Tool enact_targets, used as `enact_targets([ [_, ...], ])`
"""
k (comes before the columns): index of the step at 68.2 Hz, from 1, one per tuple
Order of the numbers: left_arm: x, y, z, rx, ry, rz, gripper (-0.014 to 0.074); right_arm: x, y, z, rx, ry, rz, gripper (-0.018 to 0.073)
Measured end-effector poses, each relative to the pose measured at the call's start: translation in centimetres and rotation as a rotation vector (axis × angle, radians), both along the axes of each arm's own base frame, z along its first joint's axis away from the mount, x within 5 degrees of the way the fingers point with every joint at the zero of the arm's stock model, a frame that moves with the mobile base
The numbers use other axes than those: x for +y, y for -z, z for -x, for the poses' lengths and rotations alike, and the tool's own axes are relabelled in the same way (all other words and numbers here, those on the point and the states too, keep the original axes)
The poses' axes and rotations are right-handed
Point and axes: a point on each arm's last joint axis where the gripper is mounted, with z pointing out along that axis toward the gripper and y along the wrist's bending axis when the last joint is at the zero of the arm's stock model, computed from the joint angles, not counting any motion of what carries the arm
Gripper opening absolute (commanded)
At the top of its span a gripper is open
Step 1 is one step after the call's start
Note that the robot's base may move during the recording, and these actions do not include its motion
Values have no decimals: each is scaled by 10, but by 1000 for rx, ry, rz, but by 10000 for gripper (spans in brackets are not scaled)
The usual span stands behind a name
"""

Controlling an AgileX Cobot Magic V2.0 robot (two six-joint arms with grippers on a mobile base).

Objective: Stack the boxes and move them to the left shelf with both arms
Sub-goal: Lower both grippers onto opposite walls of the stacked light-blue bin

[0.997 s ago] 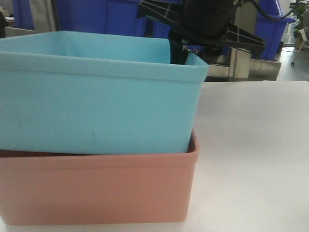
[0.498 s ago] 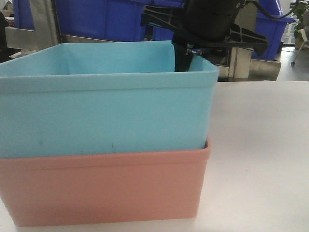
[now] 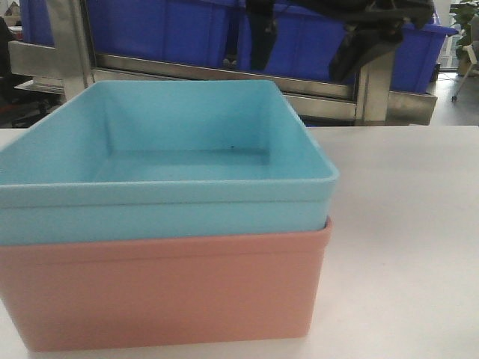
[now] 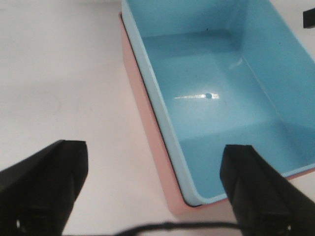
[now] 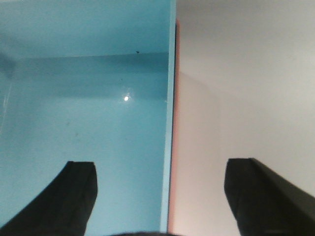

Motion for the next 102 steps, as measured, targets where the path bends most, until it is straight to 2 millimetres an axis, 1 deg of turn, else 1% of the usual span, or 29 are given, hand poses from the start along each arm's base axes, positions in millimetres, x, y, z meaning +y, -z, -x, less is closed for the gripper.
enact_targets([
  [3,-2,-6,-4,14,3,0,493,-1,-5,1,-2,-19,36,624],
  [9,-9,-21,-19,62,12,0,493,-4,-18,1,-6,-61,111,624],
  [13,-15,-29,-34,102,17,-7,493,-5,-24,1,-12,-74,131,624],
  [18,-23,-33,-52,150,21,-19,491,-5,-27,1,-19,-83,140,624],
  [20,-26,-34,-62,170,21,-26,491,-5,-28,1,-19,-84,142,624],
  [25,-35,-30,-83,222,22,-42,491,-4,-26,1,-5,-88,149,624],
  [26,-37,-27,-89,239,22,-48,491,-4,-25,1,0,-89,150,624],
  [32,-46,-18,-112,293,23,-57,491,0,-15,-2,35,-103,159,624],
  [39,-55,0,-135,369,22,-75,491,8,3,-9,86,-116,168,624],
  [40,-57,5,-139,385,21,-78,491,9,5,-10,92,-116,168,624],
  [57,-71,56,-177,509,8,-108,491,25,53,-30,165,-135,209,624],
  [65,-75,75,-189,530,0,-114,486,31,72,-37,184,-142,220,624],
  [72,-78,90,-198,556,-5,-123,453,34,85,-41,194,-147,225,624],
  [80,-81,103,-204,577,-10,-124,416,37,98,-45,210,-151,234,624],
  [95,-85,123,-216,583,-23,-116,412,41,104,-50,211,-154,237,624],
  [99,-86,124,-218,583,-24,-116,397,41,105,-50,211,-155,239,623],
  [102,-86,126,-219,587,-24,-117,371,41,106,-51,210,-156,241,601],
])
